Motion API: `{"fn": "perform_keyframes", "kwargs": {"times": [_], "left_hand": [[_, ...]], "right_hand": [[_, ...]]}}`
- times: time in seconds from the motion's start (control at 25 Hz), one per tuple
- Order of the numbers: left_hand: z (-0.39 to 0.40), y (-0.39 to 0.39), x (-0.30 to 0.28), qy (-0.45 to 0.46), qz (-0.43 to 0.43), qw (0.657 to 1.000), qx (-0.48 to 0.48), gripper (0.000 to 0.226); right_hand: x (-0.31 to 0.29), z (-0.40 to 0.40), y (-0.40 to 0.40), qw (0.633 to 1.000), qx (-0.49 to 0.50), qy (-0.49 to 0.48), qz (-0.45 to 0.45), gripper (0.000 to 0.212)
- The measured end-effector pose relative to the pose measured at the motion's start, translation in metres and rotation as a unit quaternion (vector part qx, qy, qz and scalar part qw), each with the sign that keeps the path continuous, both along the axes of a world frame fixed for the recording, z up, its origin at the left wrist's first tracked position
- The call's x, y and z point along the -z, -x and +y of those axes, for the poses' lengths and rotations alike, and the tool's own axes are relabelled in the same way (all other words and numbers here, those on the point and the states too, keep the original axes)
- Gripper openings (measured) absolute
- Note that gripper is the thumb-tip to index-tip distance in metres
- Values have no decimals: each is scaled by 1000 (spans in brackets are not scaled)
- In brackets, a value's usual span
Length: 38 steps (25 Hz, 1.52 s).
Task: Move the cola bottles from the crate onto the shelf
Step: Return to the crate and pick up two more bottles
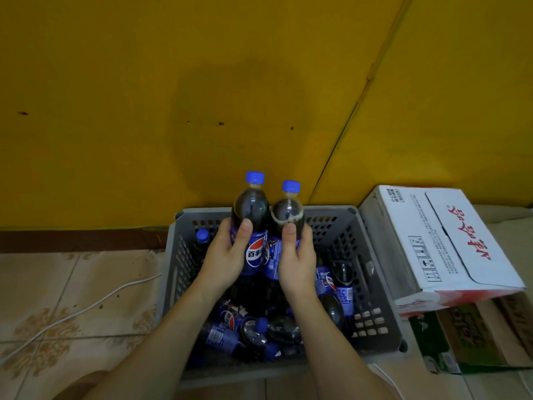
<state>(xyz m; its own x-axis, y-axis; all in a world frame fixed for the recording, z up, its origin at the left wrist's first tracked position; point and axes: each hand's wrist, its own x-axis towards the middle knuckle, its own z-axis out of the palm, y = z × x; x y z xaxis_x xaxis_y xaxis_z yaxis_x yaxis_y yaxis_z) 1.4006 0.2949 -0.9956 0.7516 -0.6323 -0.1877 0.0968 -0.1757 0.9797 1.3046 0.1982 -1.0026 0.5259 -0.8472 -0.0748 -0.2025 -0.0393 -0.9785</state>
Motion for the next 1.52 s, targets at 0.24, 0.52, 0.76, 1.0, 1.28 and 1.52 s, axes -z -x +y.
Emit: {"fn": "perform_keyframes", "kwargs": {"times": [0.24, 0.52, 0.76, 1.0, 1.28, 1.52], "left_hand": [[-11, 14, -102, 35, 1, 999, -15, 49], [-10, 24, -285, 46, -16, 998, -35, 45], [3, 27, -449, 54, -13, 997, -47, 44], [32, 29, -598, 76, -42, 996, -33, 49], [73, 39, -684, 110, -92, 988, -57, 49], [121, 59, -727, 104, -143, 973, -148, 51]], "right_hand": [[-108, -6, 11, 1000, 29, 2, -6, 17], [-289, -4, 20, 999, 35, 22, -20, 46], [-461, 6, 24, 999, 10, 30, -27, 49], [-607, 33, 27, 996, -1, 47, -73, 50], [-693, 69, 32, 988, -52, 58, -134, 48], [-733, 103, 34, 971, -155, 47, -174, 51]]}}
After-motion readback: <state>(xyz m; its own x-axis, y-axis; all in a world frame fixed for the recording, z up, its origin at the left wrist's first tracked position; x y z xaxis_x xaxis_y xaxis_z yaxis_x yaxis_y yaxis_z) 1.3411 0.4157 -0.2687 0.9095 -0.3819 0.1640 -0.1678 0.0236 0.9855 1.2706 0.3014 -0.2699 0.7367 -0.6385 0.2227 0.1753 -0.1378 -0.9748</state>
